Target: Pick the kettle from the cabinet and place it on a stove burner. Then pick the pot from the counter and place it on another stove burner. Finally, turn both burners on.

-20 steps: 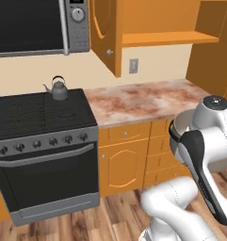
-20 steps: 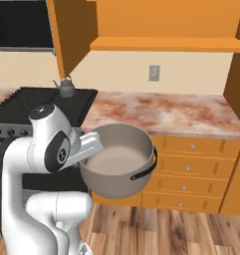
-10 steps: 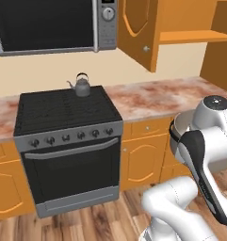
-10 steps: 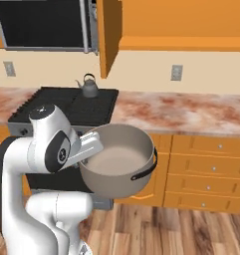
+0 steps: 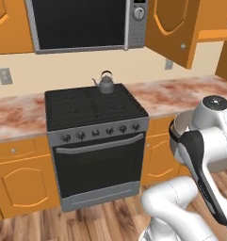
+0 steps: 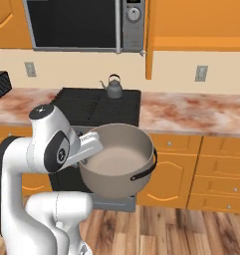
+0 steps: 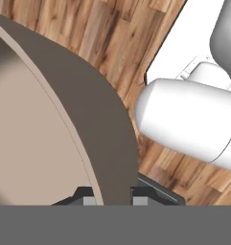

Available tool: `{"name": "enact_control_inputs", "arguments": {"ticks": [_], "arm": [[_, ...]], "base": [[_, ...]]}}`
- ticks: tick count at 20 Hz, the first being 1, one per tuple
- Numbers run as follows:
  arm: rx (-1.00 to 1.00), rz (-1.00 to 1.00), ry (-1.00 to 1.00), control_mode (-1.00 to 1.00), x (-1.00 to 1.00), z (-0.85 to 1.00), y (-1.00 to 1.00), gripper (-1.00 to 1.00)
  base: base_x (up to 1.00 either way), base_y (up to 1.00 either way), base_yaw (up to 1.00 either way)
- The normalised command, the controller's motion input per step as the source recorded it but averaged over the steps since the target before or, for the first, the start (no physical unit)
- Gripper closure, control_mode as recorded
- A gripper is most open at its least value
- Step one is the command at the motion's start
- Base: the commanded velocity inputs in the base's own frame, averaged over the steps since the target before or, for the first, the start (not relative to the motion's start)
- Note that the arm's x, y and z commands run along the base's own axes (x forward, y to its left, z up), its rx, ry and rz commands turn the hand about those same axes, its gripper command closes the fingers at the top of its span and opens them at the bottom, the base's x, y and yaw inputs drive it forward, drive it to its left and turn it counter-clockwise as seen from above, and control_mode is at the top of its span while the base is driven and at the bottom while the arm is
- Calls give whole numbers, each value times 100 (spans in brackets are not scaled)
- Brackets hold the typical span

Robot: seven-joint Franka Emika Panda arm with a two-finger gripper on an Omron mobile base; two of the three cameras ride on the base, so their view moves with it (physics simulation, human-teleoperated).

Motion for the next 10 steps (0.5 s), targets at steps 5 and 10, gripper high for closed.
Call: {"name": "enact_control_inputs", "arguments": {"ticks": [5, 10], "arm": [[0, 0, 0, 100, 0, 0, 0, 100], [0, 0, 0, 100, 0, 0, 0, 100]], "base": [[21, 43, -3], [30, 35, 0]]}}
